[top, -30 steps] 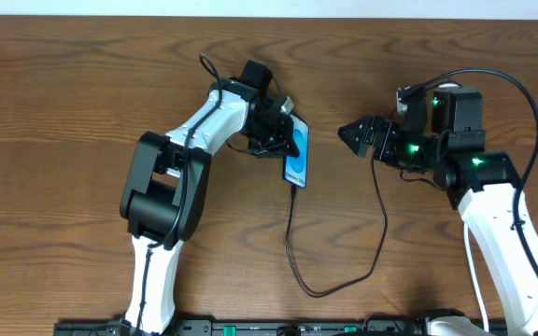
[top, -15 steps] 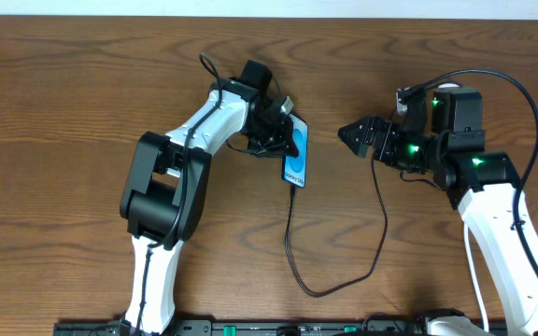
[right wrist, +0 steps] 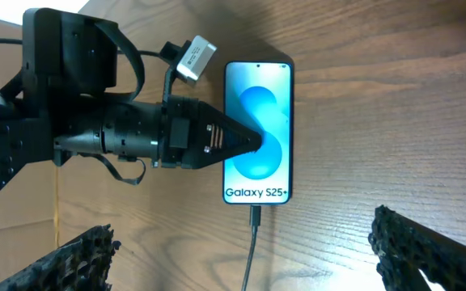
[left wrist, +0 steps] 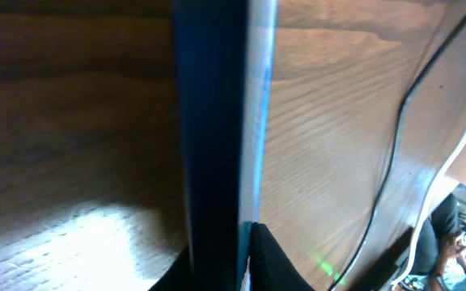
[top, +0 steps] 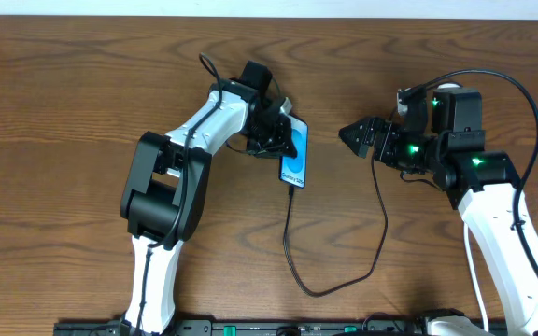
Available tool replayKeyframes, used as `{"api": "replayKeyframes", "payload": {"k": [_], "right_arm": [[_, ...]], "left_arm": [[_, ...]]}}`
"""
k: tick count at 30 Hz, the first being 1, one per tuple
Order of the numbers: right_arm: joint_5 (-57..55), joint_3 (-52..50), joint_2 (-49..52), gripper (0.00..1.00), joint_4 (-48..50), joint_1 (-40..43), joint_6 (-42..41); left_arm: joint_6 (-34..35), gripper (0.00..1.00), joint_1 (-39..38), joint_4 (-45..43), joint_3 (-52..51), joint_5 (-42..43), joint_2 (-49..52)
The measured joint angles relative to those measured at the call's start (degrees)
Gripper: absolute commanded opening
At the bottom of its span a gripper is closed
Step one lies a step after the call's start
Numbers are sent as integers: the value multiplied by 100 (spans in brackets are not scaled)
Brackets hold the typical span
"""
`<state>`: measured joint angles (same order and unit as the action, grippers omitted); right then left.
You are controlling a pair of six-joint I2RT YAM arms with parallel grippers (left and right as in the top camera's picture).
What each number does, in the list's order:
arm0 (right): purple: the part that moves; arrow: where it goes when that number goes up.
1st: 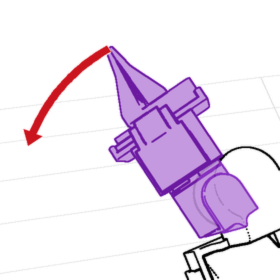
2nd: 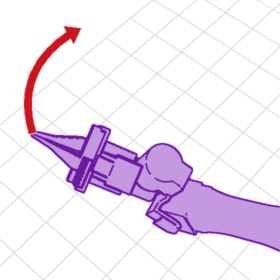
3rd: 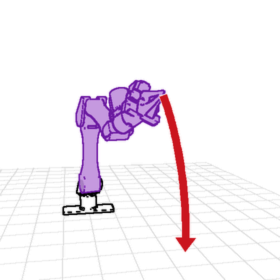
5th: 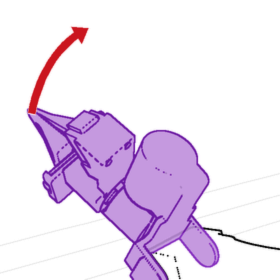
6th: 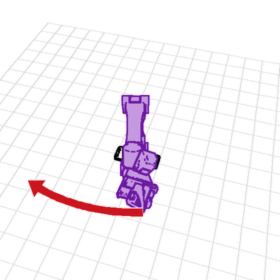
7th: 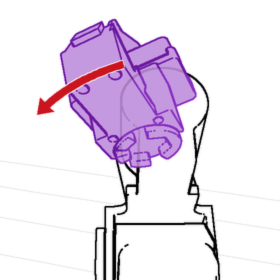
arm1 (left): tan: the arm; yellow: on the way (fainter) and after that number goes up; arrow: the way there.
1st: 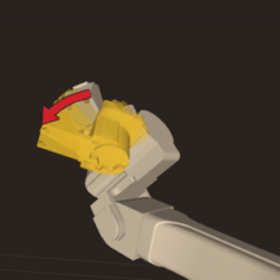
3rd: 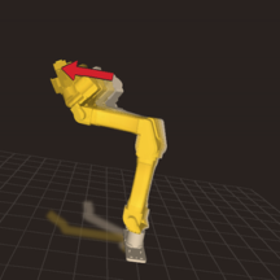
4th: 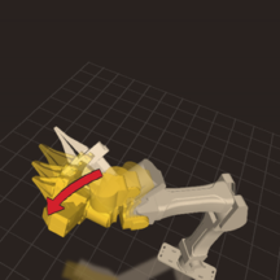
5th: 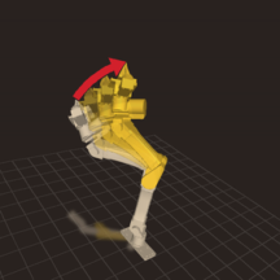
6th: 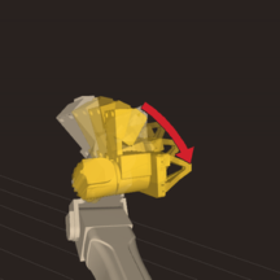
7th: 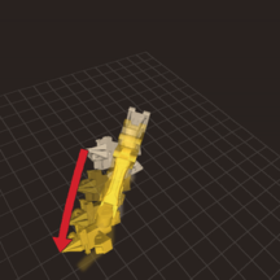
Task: Plug charger to phone and switch on socket
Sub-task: 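Lower the phone flat onto the table with the left gripper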
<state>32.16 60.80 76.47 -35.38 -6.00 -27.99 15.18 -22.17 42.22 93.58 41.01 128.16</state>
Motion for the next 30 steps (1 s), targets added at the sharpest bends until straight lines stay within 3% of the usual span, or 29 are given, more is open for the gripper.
{"api": "replayKeyframes", "payload": {"k": [14, 15, 30], "right_arm": [[-11, 0, 0, 99, -24, 0, 0], [-11, 0, 0, 99, -39, 0, 0], [-50, 0, 0, 99, -162, 0, 44]], "left_arm": [[-2, 24, 0, 107, -13, -334, 0], [-2, 29, -2, 125, -13, -372, 0], [-11, 45, -2, 232, -13, -730, 0]]}}
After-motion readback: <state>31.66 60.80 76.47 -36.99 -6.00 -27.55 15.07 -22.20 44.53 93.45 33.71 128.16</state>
